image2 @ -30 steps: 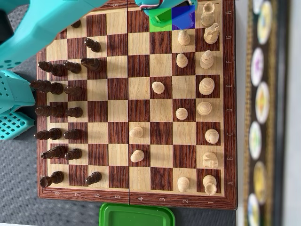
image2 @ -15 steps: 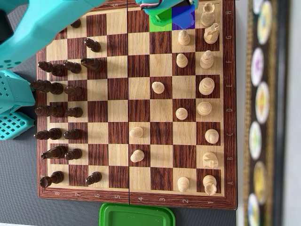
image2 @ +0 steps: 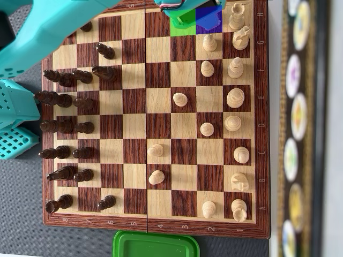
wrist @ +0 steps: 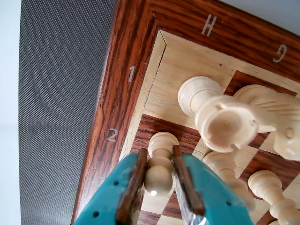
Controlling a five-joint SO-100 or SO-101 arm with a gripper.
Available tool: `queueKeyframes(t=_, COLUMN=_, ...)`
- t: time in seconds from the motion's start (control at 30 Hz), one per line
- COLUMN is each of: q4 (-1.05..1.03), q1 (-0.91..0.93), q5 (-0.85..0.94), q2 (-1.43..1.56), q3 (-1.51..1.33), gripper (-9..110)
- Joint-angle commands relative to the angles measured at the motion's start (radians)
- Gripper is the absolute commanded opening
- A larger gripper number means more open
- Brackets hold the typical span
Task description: Play chess
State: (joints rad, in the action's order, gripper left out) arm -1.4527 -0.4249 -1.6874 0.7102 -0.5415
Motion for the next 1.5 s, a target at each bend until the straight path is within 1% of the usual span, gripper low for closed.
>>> queueKeyframes(t=0.0, q4=0.009, q1=0.0, q5=0.006, q2=0.031, q3=0.046, gripper=4)
queueKeyframes(t=0.4, q4=0.003, q1=-0.002, q5=0.006, q2=0.114, q3=0.003, gripper=4)
queueKeyframes(t=0.93, q4=0.017, q1=-0.011, q5=-0.006, q2=0.344, q3=-0.288, gripper=4)
queueKeyframes(t=1.1, q4=0.12, q1=-0.035, q5=-0.006, q2=0.403, q3=-0.411, gripper=4)
queueKeyframes(t=1.23, q4=0.138, q1=-0.048, q5=-0.008, q2=0.442, q3=-0.492, gripper=4)
queueKeyframes(t=1.47, q4=0.138, q1=-0.049, q5=-0.009, q2=0.442, q3=-0.518, gripper=4)
